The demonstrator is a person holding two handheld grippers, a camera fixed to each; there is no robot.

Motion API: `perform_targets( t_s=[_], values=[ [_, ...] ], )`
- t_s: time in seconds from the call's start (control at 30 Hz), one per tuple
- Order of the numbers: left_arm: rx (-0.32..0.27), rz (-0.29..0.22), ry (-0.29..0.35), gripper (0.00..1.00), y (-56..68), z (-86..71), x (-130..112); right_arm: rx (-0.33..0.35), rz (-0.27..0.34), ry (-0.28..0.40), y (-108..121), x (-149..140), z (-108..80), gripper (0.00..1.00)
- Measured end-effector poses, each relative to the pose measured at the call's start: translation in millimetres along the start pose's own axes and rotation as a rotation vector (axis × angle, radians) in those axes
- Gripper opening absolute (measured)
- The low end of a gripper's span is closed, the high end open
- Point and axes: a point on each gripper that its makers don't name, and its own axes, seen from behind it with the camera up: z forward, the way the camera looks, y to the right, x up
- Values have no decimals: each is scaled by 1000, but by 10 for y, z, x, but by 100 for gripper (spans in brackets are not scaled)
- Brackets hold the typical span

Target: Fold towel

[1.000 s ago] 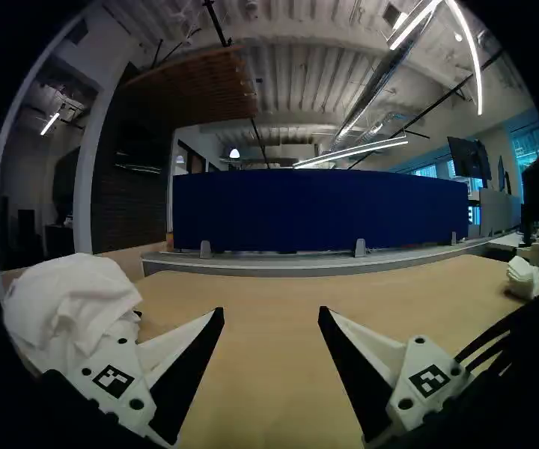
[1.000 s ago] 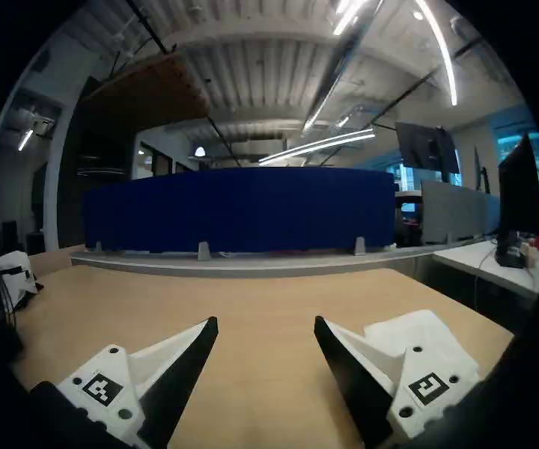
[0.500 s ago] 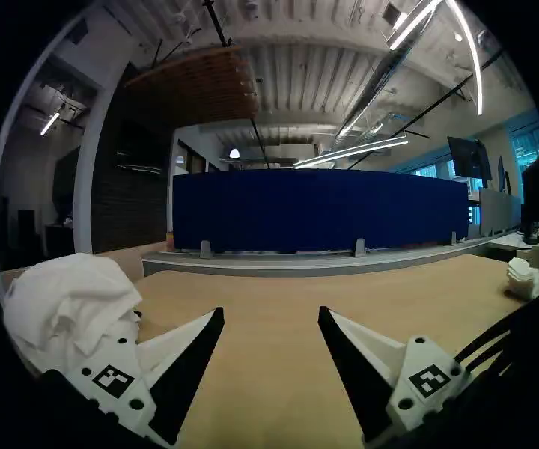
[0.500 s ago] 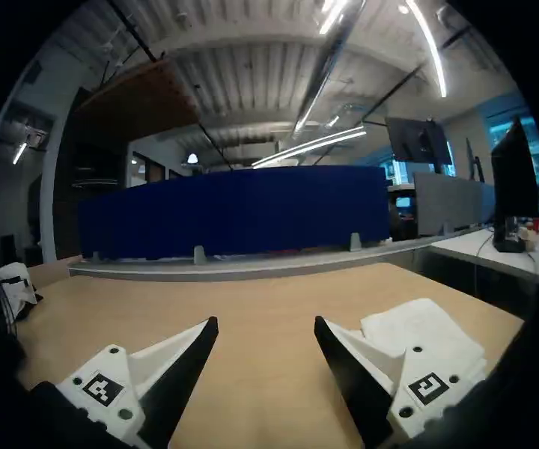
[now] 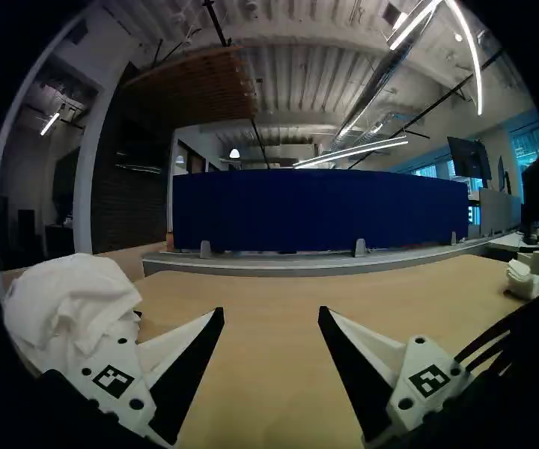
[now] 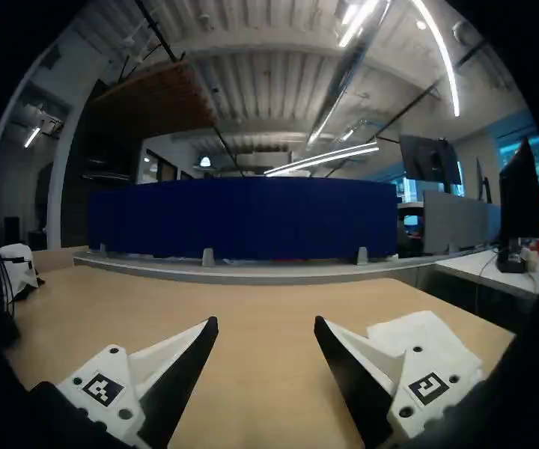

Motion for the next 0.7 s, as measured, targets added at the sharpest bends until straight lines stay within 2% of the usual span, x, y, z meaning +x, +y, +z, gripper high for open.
perform_targets(
  t_s=[0.7],
  values=[
    [0,0,0,93,-3,-4,-8,-18,1,6,40,13,-16,100]
  ],
)
